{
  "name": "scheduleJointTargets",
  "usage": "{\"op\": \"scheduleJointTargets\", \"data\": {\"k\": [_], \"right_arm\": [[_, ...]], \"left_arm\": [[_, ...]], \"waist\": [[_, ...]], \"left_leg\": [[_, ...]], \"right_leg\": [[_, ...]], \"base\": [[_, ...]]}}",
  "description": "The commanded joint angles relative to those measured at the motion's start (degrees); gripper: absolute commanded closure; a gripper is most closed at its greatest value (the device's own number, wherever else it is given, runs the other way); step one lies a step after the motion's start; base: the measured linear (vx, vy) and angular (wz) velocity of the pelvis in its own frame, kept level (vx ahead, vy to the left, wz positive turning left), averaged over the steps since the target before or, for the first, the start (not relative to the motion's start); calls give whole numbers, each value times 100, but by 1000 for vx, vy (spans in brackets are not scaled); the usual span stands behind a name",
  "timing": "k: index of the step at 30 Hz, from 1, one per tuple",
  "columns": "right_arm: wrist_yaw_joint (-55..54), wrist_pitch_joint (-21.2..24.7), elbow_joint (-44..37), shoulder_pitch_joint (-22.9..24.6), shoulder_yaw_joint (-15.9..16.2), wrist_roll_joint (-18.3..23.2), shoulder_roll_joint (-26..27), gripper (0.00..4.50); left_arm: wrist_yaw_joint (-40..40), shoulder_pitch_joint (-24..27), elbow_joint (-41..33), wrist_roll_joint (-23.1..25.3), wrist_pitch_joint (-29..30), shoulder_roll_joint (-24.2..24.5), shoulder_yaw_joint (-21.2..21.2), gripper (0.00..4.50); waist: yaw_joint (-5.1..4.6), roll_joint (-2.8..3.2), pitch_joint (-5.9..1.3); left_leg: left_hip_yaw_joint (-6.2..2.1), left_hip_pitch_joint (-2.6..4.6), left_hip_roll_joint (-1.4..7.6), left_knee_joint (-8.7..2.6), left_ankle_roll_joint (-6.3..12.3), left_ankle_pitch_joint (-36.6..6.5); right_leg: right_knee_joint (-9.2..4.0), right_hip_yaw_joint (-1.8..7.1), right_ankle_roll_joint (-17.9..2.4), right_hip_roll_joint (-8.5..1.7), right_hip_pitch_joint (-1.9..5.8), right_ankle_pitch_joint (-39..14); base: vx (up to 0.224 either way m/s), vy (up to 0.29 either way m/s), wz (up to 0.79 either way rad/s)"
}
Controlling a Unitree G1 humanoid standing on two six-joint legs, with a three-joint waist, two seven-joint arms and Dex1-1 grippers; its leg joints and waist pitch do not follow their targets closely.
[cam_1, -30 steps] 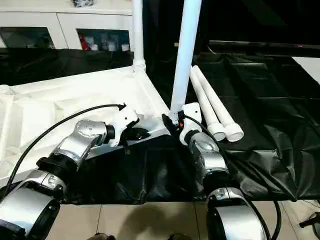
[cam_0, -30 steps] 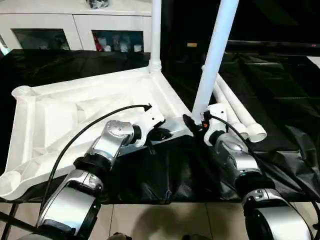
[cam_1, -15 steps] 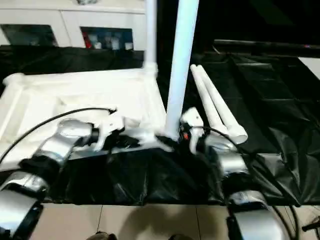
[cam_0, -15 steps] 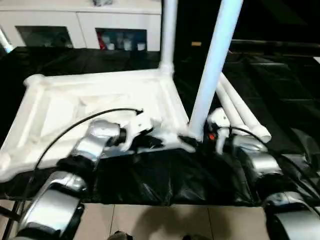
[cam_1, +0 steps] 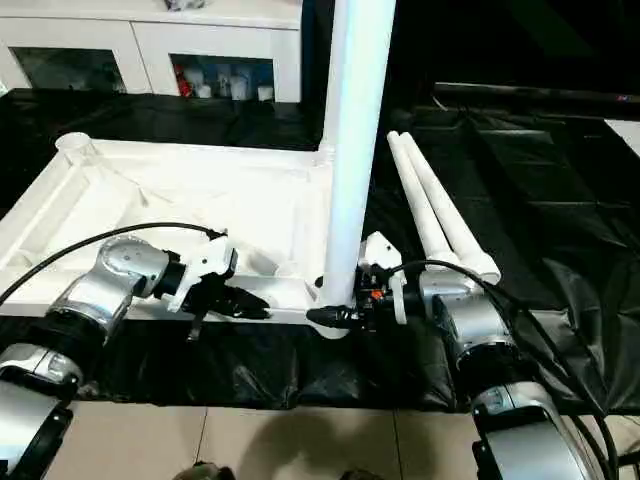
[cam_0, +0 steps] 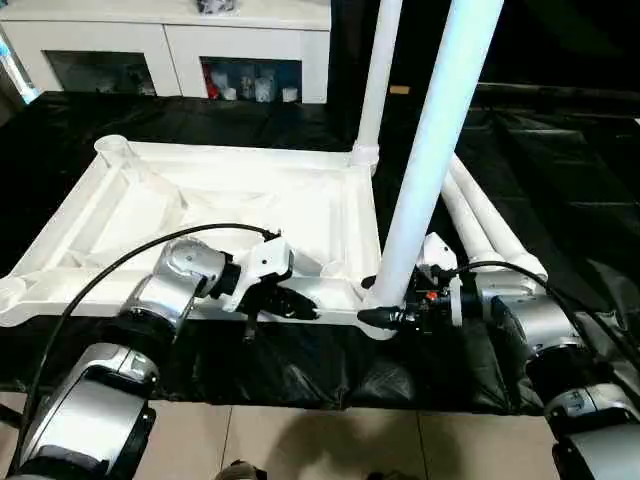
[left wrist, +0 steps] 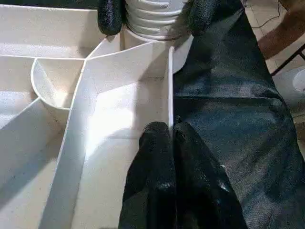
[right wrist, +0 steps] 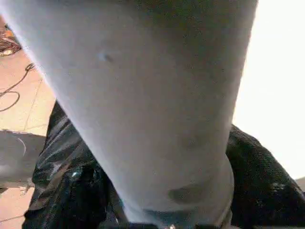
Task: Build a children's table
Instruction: Rotate leg to tighten
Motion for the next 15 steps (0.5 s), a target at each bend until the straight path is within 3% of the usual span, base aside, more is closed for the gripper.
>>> {"op": "scheduleJointTargets", "data": {"k": [1, 6, 10, 13, 15], "right_arm": [[123, 46, -133, 113, 237, -6, 119, 170], [-772, -88, 3, 202, -14, -94, 363, 172], [-2790, -309, 591, 86, -478, -320, 804, 173], [-3615, -276, 818, 9, -732, -277, 1033, 175], [-4355, -298, 1037, -85, -977, -168, 1305, 175]], "left_arm": [[172, -134, -46, -18, -62, -80, -11, 450], [957, -210, 117, 106, 142, -252, 109, 450], [1909, -269, 111, 144, 499, -647, 285, 450], [2398, -296, 89, 208, 645, -873, 320, 450], [2920, -342, 93, 247, 775, -1178, 356, 450]], "waist": [[12, -39, -412], [-9, -59, -380], [-117, -58, -358], [-178, -69, -357], [-229, -44, -371]], "left_leg": [[-56, 148, 181, -410, 148, -1815], [-73, 165, 174, -428, 5, -2099], [-134, 206, 145, -435, -189, -2388], [-143, 202, 123, -427, -159, -2506], [-136, 209, 125, -424, -139, -2542]], "right_leg": [[-393, 171, -1338, -263, 243, -1842], [-443, 174, -1180, -277, 207, -2382], [-534, 153, -908, -301, 153, -3123], [-575, 137, -800, -286, 142, -3290], [-583, 144, -835, -271, 121, -3142]], "base": [[0, 0, 0], [0, 0, 0], [0, 0, 0], [0, 0, 0], [0, 0, 0]]}}
